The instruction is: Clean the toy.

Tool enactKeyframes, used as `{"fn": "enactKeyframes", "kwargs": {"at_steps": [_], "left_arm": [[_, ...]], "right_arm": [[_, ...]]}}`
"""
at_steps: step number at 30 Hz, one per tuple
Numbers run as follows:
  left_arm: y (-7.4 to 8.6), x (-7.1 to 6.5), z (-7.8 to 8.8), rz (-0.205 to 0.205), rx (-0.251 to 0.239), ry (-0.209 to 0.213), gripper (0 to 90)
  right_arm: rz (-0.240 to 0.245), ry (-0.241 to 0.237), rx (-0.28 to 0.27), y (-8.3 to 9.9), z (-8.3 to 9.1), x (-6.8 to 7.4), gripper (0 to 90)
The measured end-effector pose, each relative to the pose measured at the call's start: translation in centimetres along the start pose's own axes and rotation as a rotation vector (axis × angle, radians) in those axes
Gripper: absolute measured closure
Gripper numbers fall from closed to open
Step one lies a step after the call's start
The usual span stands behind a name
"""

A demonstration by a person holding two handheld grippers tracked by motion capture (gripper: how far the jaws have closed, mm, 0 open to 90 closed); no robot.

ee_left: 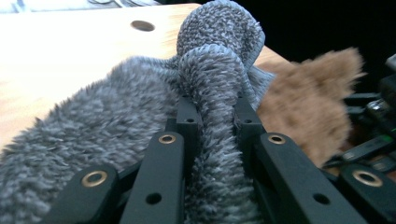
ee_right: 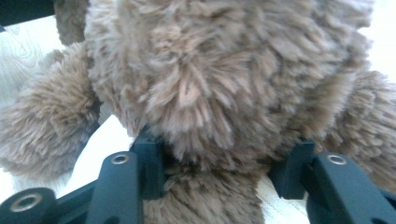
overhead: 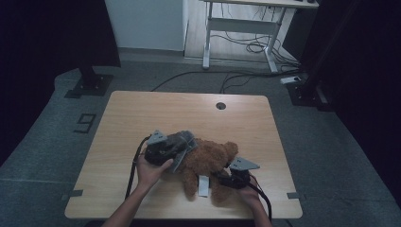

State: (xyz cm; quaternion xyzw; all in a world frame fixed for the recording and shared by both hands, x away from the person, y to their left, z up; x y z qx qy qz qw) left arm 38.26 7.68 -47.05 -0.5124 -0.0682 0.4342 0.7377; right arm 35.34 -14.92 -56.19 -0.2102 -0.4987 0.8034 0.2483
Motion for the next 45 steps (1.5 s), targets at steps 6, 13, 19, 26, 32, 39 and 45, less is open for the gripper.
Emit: {"fn": "enactKeyframes", "kwargs": {"at_steps": [6, 13, 19, 26, 32, 39, 45], "left_arm": [[-1.9, -4.7, -3.1, -0.086, 0.04, 0.051, 76.7], [-1.1, -8.0, -8.3, -0.14, 0.134, 0.047, 76.4], [-0.5, -5.9, -7.0, -0.117, 0.117, 0.027, 76.6], [-0.1, -3.5, -4.5, -0.117, 0.093, -0.038, 76.6], [0.3, -1.0, -2.5, -0.087, 0.076, -0.074, 76.7], [0.1, 0.9, -0.6, -0.065, 0.043, -0.107, 76.8], [0.3, 4.9, 2.1, 0.014, -0.003, -0.172, 76.8]], "right_arm": [[0.033, 0.016, 0.001, 0.1, 0.0, 0.1, 50.0], [0.034, 0.027, 0.022, 0.6, 0.1, -0.1, 52.7], [0.042, 0.026, 0.037, 0.6, 0.0, 0.0, 54.1], [0.031, 0.024, 0.044, 0.7, 0.0, -0.1, 55.0], [0.024, 0.021, 0.04, 0.7, 0.0, -0.2, 55.0], [0.016, 0.021, 0.039, 0.8, 0.0, -0.2, 55.0], [0.01, 0.017, 0.036, 0.8, 0.0, -0.3, 55.0]]}}
Point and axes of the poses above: each handheld gripper's, and its own axes: z roughly backward along the jaws, y roughly out of its underside, x roughly to its left, the point moved 5 cm from there along -z, roughly forward along the jaws, and after that the axes turned 9 degrees about z, right-handed, at the moved point
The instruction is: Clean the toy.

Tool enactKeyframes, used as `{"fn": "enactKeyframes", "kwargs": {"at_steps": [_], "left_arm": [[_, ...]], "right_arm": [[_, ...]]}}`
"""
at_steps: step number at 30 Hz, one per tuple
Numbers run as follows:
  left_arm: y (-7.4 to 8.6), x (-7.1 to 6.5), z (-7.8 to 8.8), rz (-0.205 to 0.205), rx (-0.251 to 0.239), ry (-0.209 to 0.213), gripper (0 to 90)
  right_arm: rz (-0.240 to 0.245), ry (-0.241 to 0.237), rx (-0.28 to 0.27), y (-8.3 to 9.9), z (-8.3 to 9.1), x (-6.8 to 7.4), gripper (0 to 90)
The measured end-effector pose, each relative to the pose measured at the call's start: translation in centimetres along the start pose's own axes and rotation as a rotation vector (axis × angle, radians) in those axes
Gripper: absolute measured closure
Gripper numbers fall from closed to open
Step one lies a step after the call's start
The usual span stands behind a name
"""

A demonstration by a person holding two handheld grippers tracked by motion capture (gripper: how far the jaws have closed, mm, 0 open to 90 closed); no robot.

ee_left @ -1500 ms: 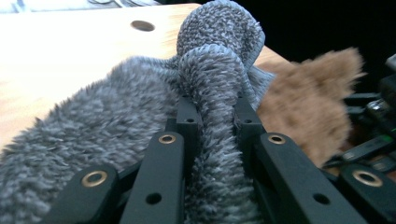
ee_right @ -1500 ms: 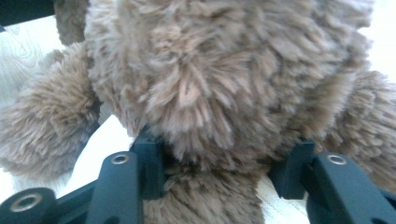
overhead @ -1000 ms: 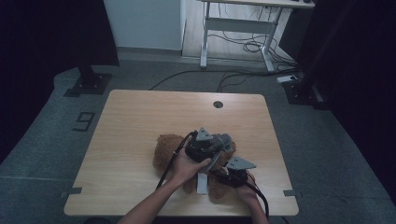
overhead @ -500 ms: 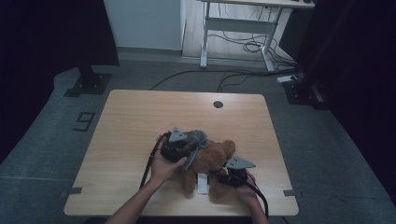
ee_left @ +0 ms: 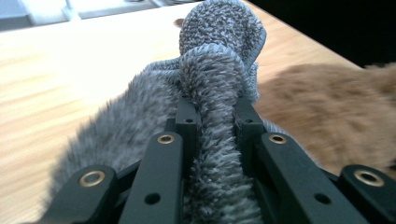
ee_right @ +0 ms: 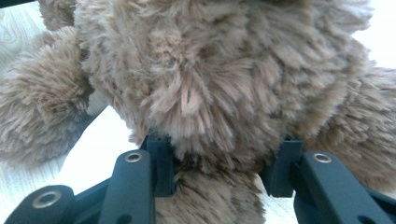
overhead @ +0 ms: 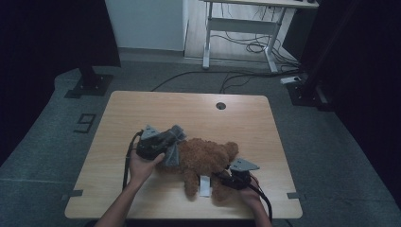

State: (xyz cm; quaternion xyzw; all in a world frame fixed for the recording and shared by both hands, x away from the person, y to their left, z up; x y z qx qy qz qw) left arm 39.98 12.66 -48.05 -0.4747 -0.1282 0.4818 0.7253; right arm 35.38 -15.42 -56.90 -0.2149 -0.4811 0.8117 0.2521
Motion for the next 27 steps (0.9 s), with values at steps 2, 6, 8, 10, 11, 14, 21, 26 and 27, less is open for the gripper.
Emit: {"fn": "enactKeyframes", "kwargs": {"at_steps": [2, 6, 8, 10, 11, 14, 21, 26, 27], "left_arm": [[1.1, 2.5, 0.5, 0.036, 0.008, -0.046, 76.8], [3.5, 4.8, 0.5, 0.095, 0.034, -0.059, 77.0], [4.9, 5.7, 0.1, 0.123, 0.064, -0.051, 77.0], [6.0, 6.3, -0.3, 0.149, 0.082, -0.028, 77.0], [6.2, 6.4, -0.4, 0.161, 0.094, -0.016, 77.0], [5.3, 6.4, 0.4, 0.161, 0.055, -0.012, 77.0], [1.6, 3.1, 2.5, 0.086, -0.048, 0.037, 77.0], [-1.9, -4.0, 0.3, -0.052, -0.019, 0.132, 76.8], [-2.3, -5.4, -0.4, -0.072, -0.004, 0.151, 76.8]], "right_arm": [[0.0, 0.0, 0.0, 0.0, 0.0, 0.0, 55.0], [-0.005, -0.001, -0.001, 0.1, 0.0, -0.1, 55.0], [-0.012, -0.002, -0.004, 0.1, 0.0, -0.2, 55.0], [-0.016, -0.005, -0.005, 0.2, 0.0, -0.2, 55.0], [-0.017, -0.005, -0.005, 0.2, 0.0, -0.2, 54.9], [-0.017, -0.005, -0.004, 0.2, 0.1, -0.2, 55.0], [-0.021, -0.004, -0.005, 0.2, 0.1, -0.3, 54.9], [-0.02, -0.005, -0.006, 0.2, 0.1, -0.3, 54.8], [-0.019, -0.005, -0.006, 0.2, 0.1, -0.3, 54.8]]}}
Point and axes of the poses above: each handheld gripper's, and its own axes: z roughly backward along the jaws, y roughly out of its underside, x roughly to its left, the point moved 5 cm from there along -z, roughly forward along the jaws, and after that the axes turned 9 degrees about z, right-handed, at the moved point
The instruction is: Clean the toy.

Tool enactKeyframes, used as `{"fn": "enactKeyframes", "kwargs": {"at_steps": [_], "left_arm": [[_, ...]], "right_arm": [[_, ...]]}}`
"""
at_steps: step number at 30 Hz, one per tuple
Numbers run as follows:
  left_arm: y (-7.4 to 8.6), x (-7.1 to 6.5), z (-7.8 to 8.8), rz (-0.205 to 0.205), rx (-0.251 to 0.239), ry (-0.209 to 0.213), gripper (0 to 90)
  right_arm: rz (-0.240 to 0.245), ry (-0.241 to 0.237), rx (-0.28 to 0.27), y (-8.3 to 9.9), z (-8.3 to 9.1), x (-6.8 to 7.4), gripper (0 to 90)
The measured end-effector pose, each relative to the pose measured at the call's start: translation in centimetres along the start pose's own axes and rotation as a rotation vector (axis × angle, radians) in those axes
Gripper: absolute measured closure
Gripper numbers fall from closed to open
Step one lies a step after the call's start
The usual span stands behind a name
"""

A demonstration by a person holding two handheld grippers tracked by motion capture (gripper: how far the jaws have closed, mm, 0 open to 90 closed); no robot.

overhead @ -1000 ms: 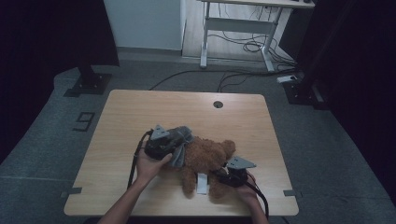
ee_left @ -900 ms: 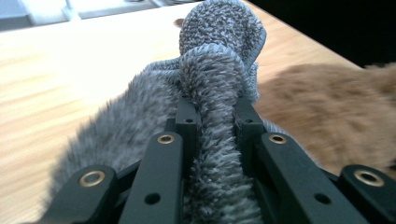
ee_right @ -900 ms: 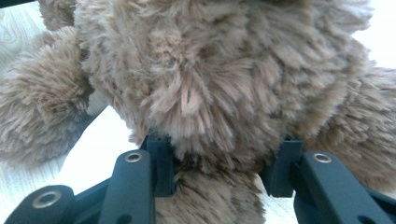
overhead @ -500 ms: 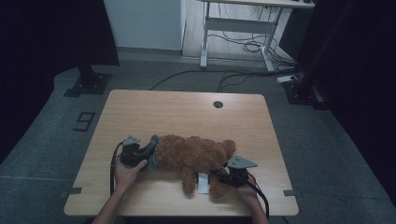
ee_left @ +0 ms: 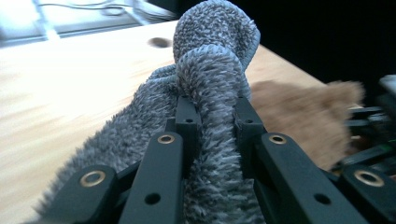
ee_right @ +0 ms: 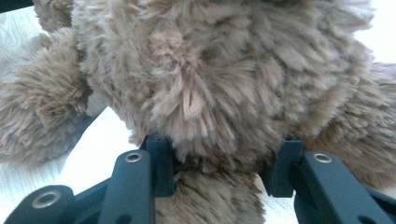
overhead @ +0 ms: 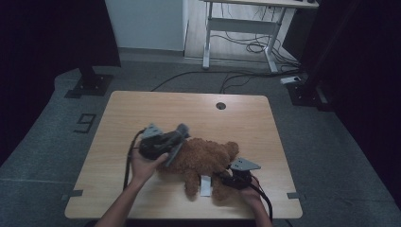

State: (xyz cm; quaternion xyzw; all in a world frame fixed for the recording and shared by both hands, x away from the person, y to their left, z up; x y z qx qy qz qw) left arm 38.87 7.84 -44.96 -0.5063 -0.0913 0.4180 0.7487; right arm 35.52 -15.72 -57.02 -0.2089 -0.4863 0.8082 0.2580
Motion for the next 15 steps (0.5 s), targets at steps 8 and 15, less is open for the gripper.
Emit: {"fn": "enactKeyframes", "kwargs": {"at_steps": [8, 15], "left_arm": [[-0.9, -8.0, -7.0, -0.105, 0.121, 0.095, 76.7], [0.8, -6.3, -8.0, -0.075, 0.143, 0.038, 76.9]], "right_arm": [[0.002, -0.003, 0.0, 0.0, 0.0, 0.0, 54.8], [0.004, -0.005, 0.013, 0.1, 0.0, 0.0, 54.8]]}}
Point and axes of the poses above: each handheld gripper's, and its own axes: z roughly backward along the jaws, y roughly out of its underside, x roughly to its left, the point moved 5 cm from there along -z, roughly forward along the jaws, and after that the axes turned 9 degrees about z, right-handed, at the moved point
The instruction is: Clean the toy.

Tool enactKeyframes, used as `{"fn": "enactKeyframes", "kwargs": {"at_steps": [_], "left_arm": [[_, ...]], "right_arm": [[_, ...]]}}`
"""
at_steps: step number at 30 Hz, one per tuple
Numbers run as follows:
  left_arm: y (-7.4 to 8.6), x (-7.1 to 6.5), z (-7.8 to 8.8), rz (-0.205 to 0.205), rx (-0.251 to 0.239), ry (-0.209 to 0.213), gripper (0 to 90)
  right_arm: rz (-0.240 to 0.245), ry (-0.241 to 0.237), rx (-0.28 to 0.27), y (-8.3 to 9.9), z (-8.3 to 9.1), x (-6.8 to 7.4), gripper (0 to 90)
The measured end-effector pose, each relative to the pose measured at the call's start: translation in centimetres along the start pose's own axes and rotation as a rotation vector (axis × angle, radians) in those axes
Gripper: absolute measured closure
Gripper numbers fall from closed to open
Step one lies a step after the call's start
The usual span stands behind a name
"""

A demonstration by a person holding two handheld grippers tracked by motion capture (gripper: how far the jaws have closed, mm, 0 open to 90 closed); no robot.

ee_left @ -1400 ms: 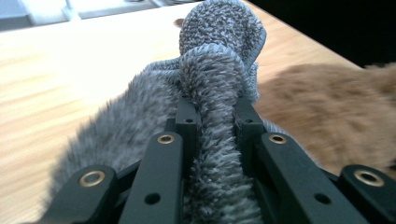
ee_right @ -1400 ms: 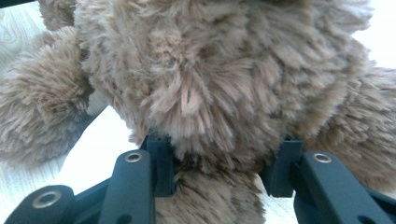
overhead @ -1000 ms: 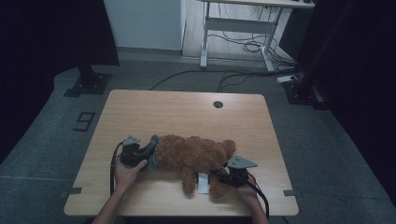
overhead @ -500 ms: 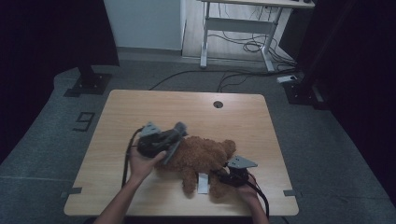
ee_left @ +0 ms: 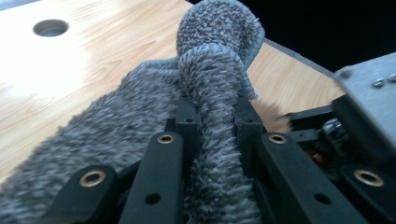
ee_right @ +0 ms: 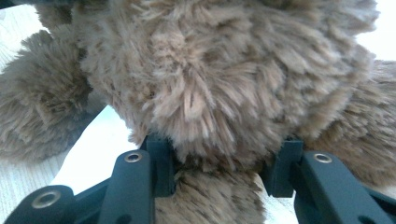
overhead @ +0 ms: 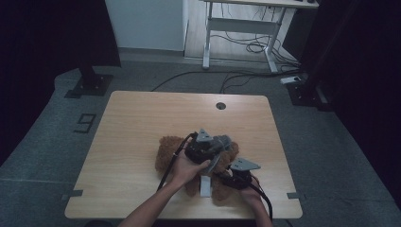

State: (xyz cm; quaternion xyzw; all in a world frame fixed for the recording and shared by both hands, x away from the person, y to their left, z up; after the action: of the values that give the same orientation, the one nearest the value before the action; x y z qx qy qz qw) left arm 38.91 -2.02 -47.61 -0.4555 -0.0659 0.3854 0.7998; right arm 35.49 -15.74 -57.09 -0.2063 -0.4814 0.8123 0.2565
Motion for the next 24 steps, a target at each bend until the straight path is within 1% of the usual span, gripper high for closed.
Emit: {"fn": "enactKeyframes", "kwargs": {"at_steps": [3, 4, 5, 6, 7, 8, 9, 10, 11, 12, 13, 14, 15, 16, 17, 18, 19, 20, 21, 22, 23, 24], "left_arm": [[0.4, 1.7, 1.5, -0.013, -0.007, -0.066, 76.9], [0.4, 1.7, 1.5, -0.013, -0.007, -0.066, 76.9], [0.8, 3.2, 2.9, -0.015, -0.008, -0.116, 76.9], [0.8, 3.2, 2.9, -0.015, -0.008, -0.116, 76.9], [1.0, 4.1, 3.6, -0.012, -0.009, -0.137, 76.9], [1.6, 5.6, 4.9, 0.015, -0.017, -0.149, 76.9], [1.6, 5.6, 4.9, 0.015, -0.017, -0.149, 76.8], [2.5, 7.1, 6.5, 0.041, -0.039, -0.16, 76.8], [2.5, 7.1, 6.5, 0.041, -0.039, -0.16, 76.8], [2.8, 7.7, 7.2, 0.048, -0.05, -0.167, 76.8], [3.4, 8.7, 8.3, 0.068, -0.07, -0.18, 76.7], [3.8, 9.3, 8.8, 0.08, -0.077, -0.193, 76.7], [3.8, 9.3, 8.8, 0.08, -0.077, -0.193, 76.8], [4.4, 10.3, 9.5, 0.096, -0.073, -0.211, 76.8], [4.6, 10.6, 9.7, 0.106, -0.071, -0.215, 76.8], [4.6, 10.6, 9.7, 0.106, -0.071, -0.215, 76.9], [5.3, 11.4, 10.1, 0.12, -0.069, -0.235, 77.0], [5.7, 11.7, 10.2, 0.123, -0.065, -0.242, 77.1], [5.7, 11.7, 10.2, 0.123, -0.065, -0.242, 77.1], [6.3, 12.4, 10.3, 0.128, -0.048, -0.278, 77.1], [6.6, 12.7, 10.2, 0.128, -0.033, -0.298, 77.1], [6.6, 12.7, 10.2, 0.128, -0.033, -0.298, 77.1]], "right_arm": [[-0.001, 0.001, -0.001, 0.0, 0.0, 0.0, 54.8], [-0.001, 0.001, 0.0, 0.0, 0.0, 0.0, 54.8], [-0.002, 0.001, 0.0, 0.0, 0.0, 0.0, 54.8], [-0.003, 0.001, 0.0, 0.0, 0.0, 0.0, 54.9], [-0.003, 0.001, 0.0, 0.0, 0.0, 0.0, 54.9], [-0.005, 0.001, -0.002, 0.0, 0.0, 0.0, 54.8], [-0.005, 0.0, -0.003, 0.0, 0.0, 0.0, 54.9], [-0.004, -0.001, -0.005, 0.0, 0.0, 0.0, 54.9], [-0.004, -0.001, -0.005, 0.0, 0.0, 0.0, 54.9], [-0.002, -0.003, -0.004, -0.1, -0.1, 0.1, 54.9], [-0.001, -0.003, -0.003, -0.1, -0.1, 0.1, 54.9], [-0.002, -0.003, -0.003, -0.1, -0.1, 0.1, 55.0], [-0.003, -0.003, -0.003, -0.1, -0.1, 0.1, 55.0], [-0.003, -0.002, -0.003, -0.1, -0.1, 0.1, 55.0], [-0.002, -0.001, -0.003, -0.1, -0.1, 0.1, 55.0], [-0.001, -0.001, -0.003, -0.1, -0.1, 0.2, 55.0], [-0.001, -0.002, -0.003, -0.1, -0.1, 0.1, 55.1], [-0.003, -0.003, -0.003, -0.1, -0.1, 0.1, 55.1], [-0.003, -0.003, -0.003, -0.1, -0.1, 0.1, 55.1], [-0.004, -0.005, -0.003, -0.1, -0.1, 0.1, 55.1], [-0.004, -0.005, -0.003, -0.1, -0.1, 0.1, 55.0], [-0.004, -0.003, -0.002, -0.1, -0.1, 0.1, 55.1]]}}
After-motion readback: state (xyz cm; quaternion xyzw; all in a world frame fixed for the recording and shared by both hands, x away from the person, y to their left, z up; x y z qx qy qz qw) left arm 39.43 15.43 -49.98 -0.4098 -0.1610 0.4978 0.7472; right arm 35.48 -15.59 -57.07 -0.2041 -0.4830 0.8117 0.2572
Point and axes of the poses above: each handheld gripper's, and its own axes: z roughly backward along the jaws, y roughly out of its underside, x roughly to its left, the point moved 5 cm from there along -z, roughly forward along the jaws, and after that the axes turned 9 degrees about z, right-handed, at the moved point
